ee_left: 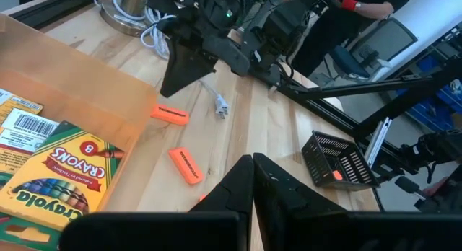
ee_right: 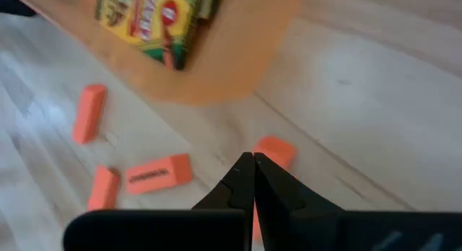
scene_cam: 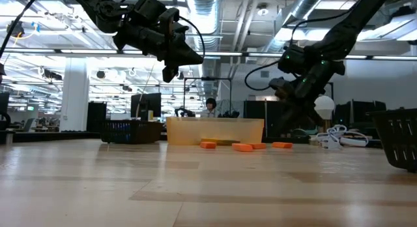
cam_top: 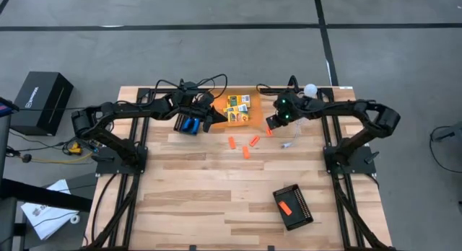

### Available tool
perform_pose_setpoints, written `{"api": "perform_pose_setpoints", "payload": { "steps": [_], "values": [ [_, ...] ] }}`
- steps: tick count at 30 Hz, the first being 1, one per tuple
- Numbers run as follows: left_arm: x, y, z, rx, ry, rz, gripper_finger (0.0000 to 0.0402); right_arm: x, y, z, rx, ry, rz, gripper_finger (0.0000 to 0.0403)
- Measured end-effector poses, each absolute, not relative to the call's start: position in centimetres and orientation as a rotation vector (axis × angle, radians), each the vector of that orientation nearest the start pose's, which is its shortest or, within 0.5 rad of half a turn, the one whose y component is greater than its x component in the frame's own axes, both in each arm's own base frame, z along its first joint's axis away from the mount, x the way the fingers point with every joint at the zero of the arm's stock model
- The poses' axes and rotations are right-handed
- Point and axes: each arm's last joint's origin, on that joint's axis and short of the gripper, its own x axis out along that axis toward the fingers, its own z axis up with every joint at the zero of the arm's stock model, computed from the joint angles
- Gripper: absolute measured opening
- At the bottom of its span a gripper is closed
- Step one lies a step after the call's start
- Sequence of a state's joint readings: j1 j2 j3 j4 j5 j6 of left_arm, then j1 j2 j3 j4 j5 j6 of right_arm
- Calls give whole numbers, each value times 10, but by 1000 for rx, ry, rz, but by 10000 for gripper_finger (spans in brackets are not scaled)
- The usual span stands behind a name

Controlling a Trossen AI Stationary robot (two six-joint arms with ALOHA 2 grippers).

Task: Pick & Place School Supplies
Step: Put the orange eraser into the bottom black bin

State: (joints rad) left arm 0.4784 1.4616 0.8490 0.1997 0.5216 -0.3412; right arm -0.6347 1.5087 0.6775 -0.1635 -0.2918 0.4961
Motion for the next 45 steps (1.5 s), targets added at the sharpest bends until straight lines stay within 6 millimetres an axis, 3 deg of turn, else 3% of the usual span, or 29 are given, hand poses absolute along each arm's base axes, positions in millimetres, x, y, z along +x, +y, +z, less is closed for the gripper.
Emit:
{"api": "perform_pose_setpoints", "payload": {
  "steps": [21, 45],
  "values": [
    [283, 131, 237, -532, 368, 21, 2, 224, -147, 120, 959, 930, -443, 0],
    [283, 131, 237, -539, 369, 22, 2, 211, -156, 123, 930, 949, -454, 0]
  ]
}}
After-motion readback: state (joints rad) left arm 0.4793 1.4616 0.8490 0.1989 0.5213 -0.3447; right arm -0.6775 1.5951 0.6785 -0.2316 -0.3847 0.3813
